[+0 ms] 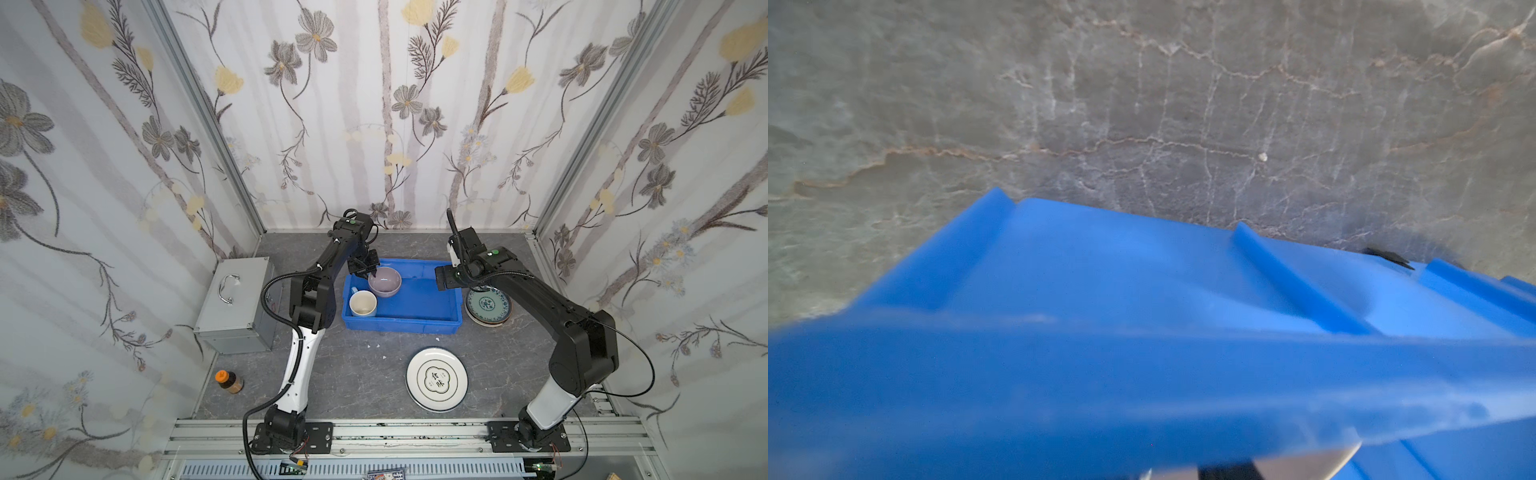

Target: Place the mixed dishes into the plastic bin

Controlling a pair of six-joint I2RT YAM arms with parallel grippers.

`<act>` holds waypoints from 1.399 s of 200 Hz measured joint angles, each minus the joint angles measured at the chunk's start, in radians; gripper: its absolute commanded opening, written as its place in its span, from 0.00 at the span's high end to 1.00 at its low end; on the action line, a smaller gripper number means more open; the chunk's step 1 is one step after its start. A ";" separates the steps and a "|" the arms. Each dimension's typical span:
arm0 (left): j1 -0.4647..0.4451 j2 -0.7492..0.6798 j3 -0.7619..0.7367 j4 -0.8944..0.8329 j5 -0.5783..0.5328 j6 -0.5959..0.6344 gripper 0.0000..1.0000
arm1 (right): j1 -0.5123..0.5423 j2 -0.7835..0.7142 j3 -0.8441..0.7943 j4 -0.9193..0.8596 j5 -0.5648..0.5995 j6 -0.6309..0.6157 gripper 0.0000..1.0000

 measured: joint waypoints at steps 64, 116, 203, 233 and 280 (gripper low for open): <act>-0.045 0.004 0.021 0.007 0.035 -0.008 0.79 | 0.000 -0.035 -0.039 0.000 0.008 0.005 0.05; -0.092 0.041 0.077 0.024 0.080 -0.065 0.80 | -0.001 -0.085 -0.086 0.000 0.026 0.019 0.05; -0.166 0.080 0.103 0.117 0.142 -0.165 0.80 | -0.008 -0.192 -0.180 0.000 0.073 0.047 0.05; -0.182 0.093 0.107 0.178 0.159 -0.203 0.79 | -0.012 -0.217 -0.203 -0.001 0.084 0.057 0.05; -0.203 0.111 0.119 0.251 0.173 -0.246 0.76 | -0.021 -0.245 -0.217 -0.002 0.102 0.063 0.04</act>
